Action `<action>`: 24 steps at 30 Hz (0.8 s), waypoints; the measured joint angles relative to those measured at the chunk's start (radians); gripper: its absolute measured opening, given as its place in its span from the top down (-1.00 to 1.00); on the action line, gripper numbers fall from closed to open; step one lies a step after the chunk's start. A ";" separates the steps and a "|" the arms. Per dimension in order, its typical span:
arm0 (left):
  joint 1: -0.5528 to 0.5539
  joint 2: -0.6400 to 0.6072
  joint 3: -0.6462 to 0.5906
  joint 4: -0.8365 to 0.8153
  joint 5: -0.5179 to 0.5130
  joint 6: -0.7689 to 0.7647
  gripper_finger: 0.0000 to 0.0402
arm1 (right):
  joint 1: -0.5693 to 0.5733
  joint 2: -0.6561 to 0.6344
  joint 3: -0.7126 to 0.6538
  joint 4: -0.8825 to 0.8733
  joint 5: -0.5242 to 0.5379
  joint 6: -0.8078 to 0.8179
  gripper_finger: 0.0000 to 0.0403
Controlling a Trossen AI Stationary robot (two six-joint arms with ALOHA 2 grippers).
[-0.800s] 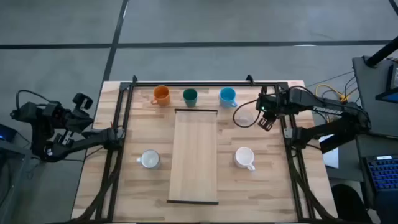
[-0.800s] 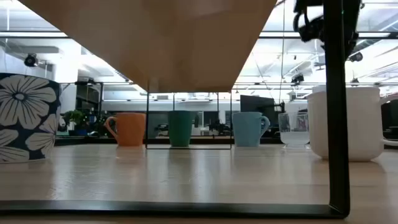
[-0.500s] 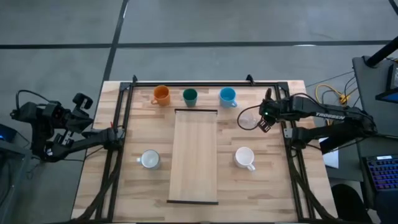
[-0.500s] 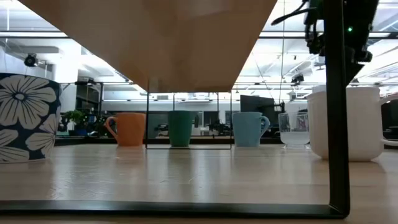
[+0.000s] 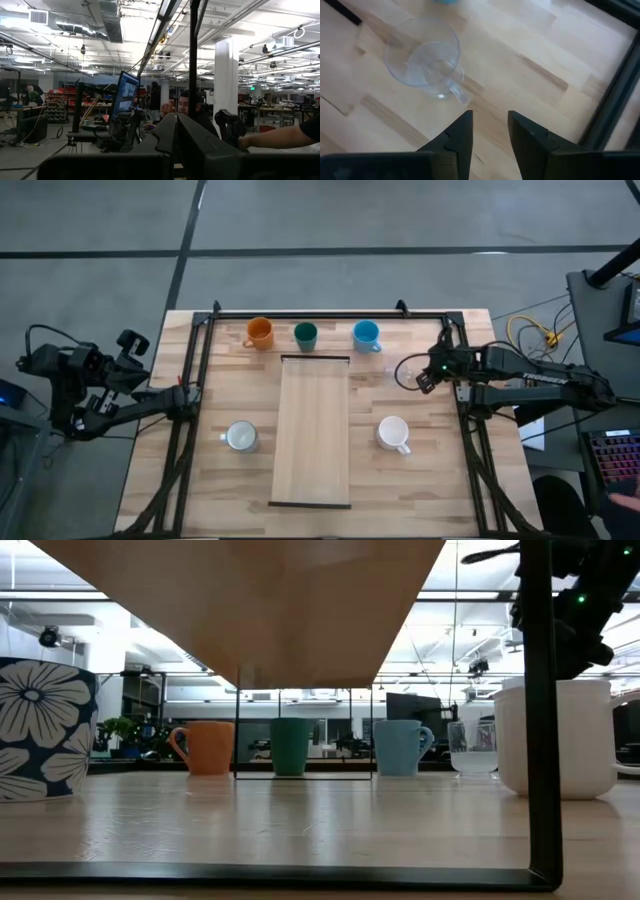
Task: Stack small to large cups/mugs on shelf
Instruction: Put the transparent mug on the shelf
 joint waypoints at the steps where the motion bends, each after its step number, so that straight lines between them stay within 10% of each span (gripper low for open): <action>1: 0.000 0.000 0.000 0.000 0.000 0.000 0.98 | 0.000 0.001 0.003 -0.002 -0.001 -0.004 0.42; 24: 0.000 0.000 0.000 0.000 -0.004 0.000 0.98 | 0.164 0.101 -0.146 0.165 -0.014 0.144 0.42</action>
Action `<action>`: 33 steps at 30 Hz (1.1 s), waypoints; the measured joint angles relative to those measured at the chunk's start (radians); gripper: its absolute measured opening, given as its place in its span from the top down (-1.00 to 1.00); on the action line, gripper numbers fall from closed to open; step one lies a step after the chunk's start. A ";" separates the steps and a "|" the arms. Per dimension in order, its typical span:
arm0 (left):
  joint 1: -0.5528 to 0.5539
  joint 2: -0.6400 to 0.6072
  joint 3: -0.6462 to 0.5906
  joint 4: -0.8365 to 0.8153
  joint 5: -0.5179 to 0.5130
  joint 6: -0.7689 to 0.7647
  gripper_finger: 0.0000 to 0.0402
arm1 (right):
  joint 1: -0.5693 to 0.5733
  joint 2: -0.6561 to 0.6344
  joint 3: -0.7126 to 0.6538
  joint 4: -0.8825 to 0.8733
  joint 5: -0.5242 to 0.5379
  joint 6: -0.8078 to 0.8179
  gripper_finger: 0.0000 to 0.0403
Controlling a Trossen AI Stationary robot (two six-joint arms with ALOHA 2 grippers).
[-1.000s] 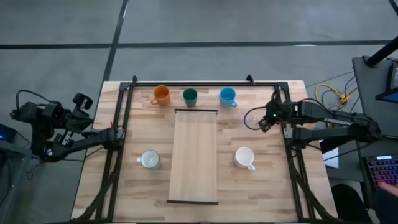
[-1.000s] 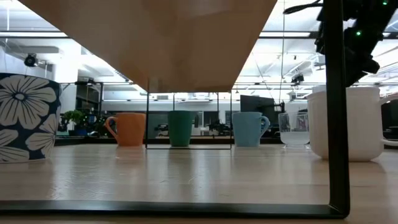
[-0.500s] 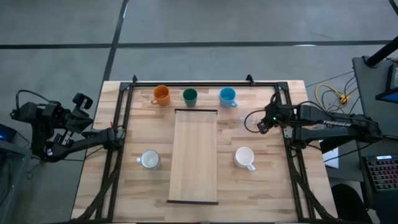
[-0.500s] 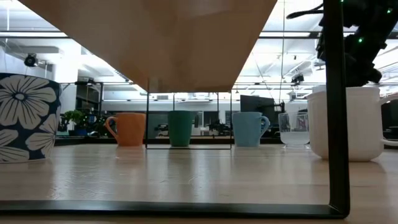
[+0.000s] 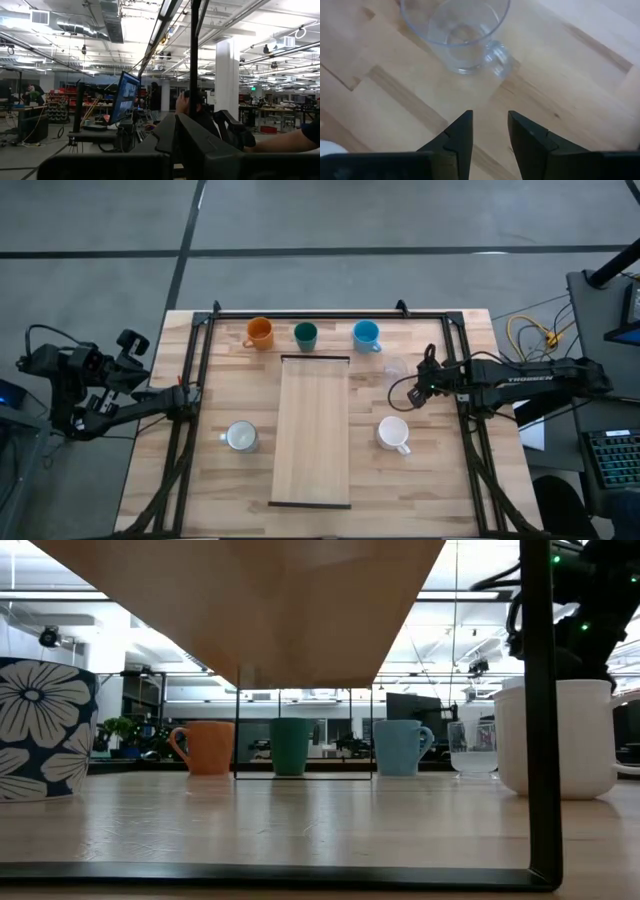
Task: Stack small to large cups/mugs on shelf
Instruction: Put the transparent mug on the shelf
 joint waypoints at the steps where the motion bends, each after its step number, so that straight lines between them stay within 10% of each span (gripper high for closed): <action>1: 0.000 0.000 0.000 0.000 0.000 0.000 0.98 | 0.000 0.000 0.000 0.003 0.003 0.000 0.42; 33: 0.000 0.000 0.056 0.012 0.004 0.001 0.98 | -0.001 -0.001 0.044 0.010 -0.050 -0.136 0.23</action>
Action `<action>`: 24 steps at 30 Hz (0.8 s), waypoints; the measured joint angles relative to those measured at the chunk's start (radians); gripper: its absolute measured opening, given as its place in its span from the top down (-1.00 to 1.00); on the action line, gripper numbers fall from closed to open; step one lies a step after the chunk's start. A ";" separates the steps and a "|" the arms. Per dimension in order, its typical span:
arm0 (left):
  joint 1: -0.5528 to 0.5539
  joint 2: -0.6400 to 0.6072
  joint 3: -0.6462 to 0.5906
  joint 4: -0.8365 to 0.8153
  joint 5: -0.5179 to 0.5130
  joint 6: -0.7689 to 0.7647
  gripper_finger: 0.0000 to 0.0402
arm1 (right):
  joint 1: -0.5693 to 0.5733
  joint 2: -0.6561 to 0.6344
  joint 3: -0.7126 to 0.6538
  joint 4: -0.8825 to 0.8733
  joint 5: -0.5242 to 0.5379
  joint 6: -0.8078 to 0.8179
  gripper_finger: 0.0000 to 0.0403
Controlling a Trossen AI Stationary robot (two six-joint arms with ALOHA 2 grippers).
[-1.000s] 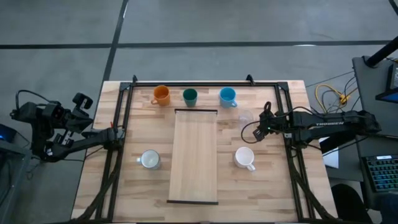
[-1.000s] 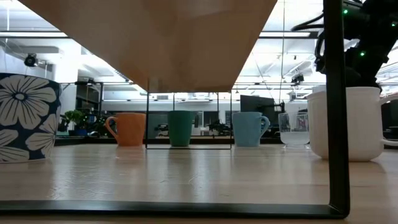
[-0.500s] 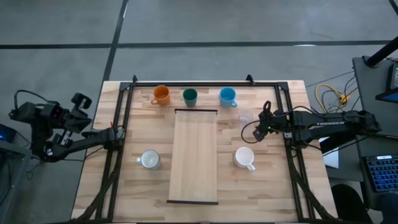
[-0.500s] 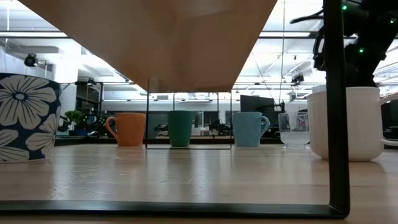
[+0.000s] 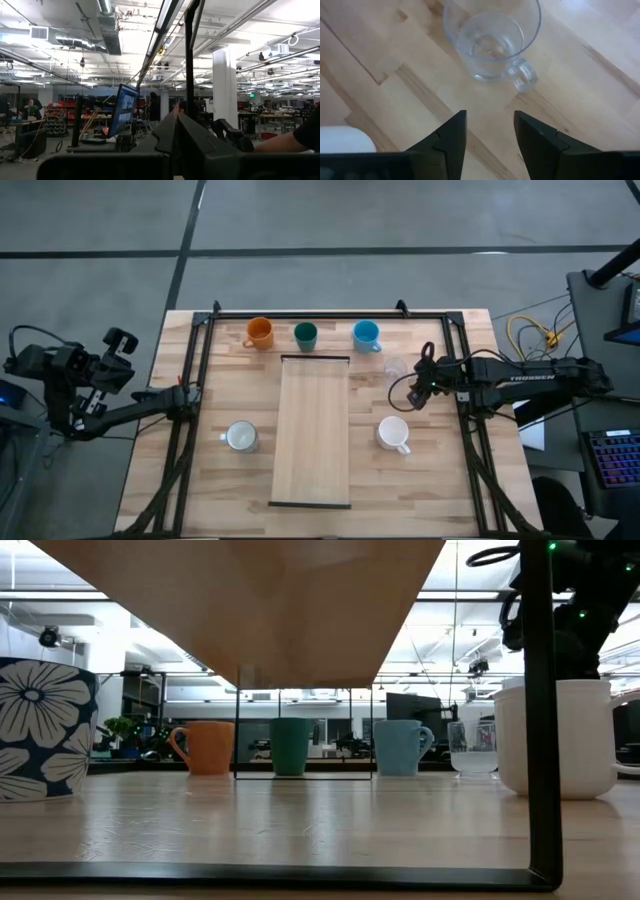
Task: Stack small to large cups/mugs on shelf
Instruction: Put the transparent mug on the shelf
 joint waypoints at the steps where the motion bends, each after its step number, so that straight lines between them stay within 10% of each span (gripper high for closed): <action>1: 0.000 0.000 0.001 0.000 0.000 0.000 0.98 | 0.000 0.000 0.000 0.000 -0.001 -0.017 0.23; 24: 0.000 0.003 0.000 0.000 -0.005 0.010 0.98 | -0.051 0.080 0.000 0.024 -0.002 -0.078 0.33</action>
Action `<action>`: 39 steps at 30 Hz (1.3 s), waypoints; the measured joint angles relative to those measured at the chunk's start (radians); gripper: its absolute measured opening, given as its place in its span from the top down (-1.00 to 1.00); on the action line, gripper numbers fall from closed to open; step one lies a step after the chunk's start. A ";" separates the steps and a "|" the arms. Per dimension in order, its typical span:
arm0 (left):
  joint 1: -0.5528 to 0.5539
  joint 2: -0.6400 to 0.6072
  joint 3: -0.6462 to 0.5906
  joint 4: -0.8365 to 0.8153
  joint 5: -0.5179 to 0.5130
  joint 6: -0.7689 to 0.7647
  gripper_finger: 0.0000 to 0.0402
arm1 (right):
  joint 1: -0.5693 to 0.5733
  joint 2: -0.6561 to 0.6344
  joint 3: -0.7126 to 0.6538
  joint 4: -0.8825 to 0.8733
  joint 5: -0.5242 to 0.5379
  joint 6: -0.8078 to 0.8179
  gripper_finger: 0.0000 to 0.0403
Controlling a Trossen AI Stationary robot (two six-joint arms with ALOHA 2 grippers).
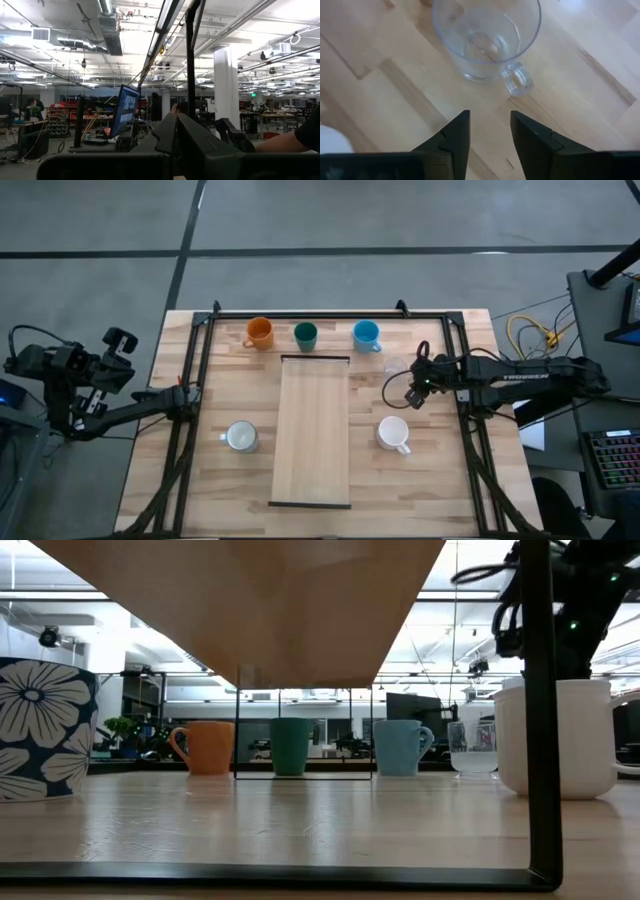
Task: Stack small to large cups/mugs on shelf
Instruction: Put the transparent mug on the shelf
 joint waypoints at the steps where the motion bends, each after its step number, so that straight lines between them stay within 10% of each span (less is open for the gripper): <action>1: 0.000 0.000 0.000 0.000 0.000 0.000 0.98 | -0.004 0.015 0.000 0.000 0.002 0.000 0.33; 39: 0.000 0.000 0.000 0.001 0.005 -0.001 0.98 | -0.148 0.115 0.047 0.023 0.021 -0.143 0.34</action>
